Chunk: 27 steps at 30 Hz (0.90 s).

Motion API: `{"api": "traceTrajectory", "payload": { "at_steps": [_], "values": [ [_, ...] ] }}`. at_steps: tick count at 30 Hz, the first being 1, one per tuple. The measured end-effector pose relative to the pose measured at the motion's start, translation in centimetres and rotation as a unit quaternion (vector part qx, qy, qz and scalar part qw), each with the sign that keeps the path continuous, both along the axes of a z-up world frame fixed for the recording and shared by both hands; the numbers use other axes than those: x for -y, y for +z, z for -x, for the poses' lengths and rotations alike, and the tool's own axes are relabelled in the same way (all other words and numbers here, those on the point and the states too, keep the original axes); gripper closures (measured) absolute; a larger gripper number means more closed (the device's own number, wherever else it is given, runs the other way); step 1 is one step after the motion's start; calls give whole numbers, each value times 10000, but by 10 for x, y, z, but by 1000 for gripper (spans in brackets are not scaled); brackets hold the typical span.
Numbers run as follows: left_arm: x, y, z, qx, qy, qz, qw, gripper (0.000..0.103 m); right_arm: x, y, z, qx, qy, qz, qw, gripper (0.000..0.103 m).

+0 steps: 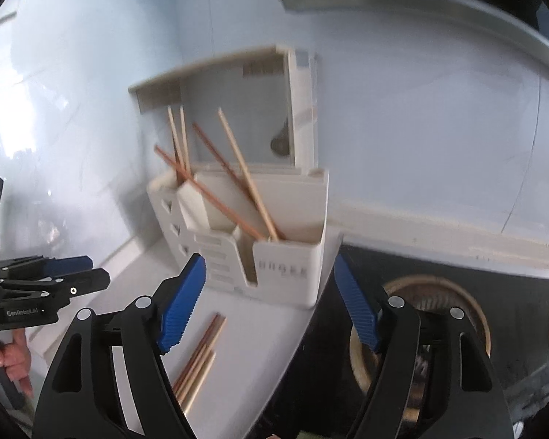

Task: Organize utensils
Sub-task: 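Withdraw both open tools from the holder back toward the remaining chopsticks, then lower the left tool onto the dark reddish chopstick and close on it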

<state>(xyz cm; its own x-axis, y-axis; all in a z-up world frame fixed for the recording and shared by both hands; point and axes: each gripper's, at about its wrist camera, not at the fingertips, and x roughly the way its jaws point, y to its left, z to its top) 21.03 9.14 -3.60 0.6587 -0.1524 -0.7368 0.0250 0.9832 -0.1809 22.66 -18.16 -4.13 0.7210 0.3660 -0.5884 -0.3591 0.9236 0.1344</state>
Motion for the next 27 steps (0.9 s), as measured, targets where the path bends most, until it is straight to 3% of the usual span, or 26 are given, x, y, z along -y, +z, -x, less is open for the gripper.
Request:
{"api": "traceTrajectory", "payload": {
  "at_steps": [10, 15, 27],
  "values": [
    [15, -31, 19, -527, -212, -52, 9984, 48, -8, -28, 9, -814, 107, 299, 9962, 28],
    [22, -53, 23, -1004, -304, -97, 9944, 48, -4, -40, 12, -1176, 49, 237, 9928, 26],
    [36, -91, 29, -1520, -512, -255, 9867, 48, -3, -56, 20, -1522, 222, 420, 9872, 22]
  ]
}}
